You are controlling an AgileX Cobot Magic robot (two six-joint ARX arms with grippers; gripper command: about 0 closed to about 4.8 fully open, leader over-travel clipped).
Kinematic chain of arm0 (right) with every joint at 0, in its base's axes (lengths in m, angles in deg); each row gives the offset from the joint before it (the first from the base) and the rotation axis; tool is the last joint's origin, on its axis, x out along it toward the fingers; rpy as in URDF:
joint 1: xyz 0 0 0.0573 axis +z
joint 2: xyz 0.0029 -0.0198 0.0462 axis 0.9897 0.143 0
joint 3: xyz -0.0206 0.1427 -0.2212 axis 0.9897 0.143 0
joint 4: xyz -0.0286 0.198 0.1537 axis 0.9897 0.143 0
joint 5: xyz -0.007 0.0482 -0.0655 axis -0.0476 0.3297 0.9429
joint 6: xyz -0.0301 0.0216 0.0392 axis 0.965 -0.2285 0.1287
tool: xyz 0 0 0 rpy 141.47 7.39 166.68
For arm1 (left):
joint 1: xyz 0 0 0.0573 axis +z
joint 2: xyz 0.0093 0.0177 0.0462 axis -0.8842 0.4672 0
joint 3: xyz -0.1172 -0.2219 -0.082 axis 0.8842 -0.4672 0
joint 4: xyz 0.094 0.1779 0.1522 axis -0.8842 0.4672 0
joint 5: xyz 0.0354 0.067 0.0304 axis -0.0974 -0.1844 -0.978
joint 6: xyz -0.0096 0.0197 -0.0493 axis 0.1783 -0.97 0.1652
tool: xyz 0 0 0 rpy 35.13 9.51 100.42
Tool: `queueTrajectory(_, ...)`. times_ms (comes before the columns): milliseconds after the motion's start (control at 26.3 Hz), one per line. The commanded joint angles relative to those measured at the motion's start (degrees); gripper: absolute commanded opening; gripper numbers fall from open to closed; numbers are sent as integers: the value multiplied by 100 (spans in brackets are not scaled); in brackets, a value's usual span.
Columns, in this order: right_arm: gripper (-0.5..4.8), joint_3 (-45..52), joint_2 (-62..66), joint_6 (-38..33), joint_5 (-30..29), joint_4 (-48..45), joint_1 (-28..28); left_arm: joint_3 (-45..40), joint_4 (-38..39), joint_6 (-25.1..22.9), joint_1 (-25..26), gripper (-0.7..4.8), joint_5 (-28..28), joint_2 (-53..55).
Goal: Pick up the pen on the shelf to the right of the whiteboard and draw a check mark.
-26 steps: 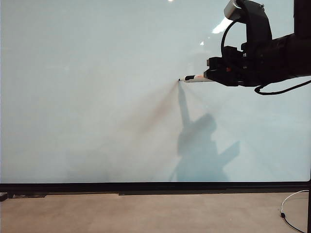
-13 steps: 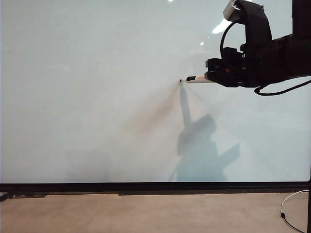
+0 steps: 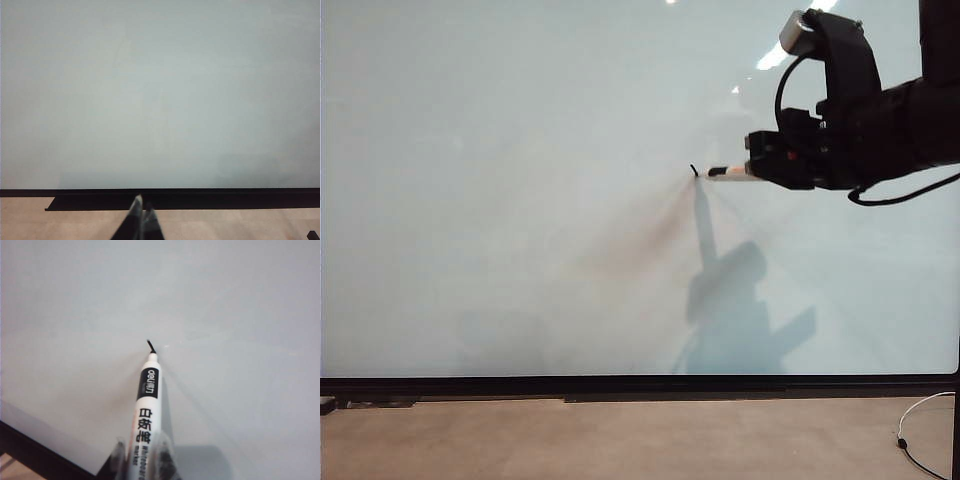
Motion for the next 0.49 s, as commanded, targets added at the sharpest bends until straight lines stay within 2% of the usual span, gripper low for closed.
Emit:
queueTrajectory(38,-9,4,-11,13,232,109,-15,17,-72,-24,0,-4,0,2)
queueTrajectory(494,-9,57,-11,13,444,358,-17,17,-72,-24,0,-4,0,2)
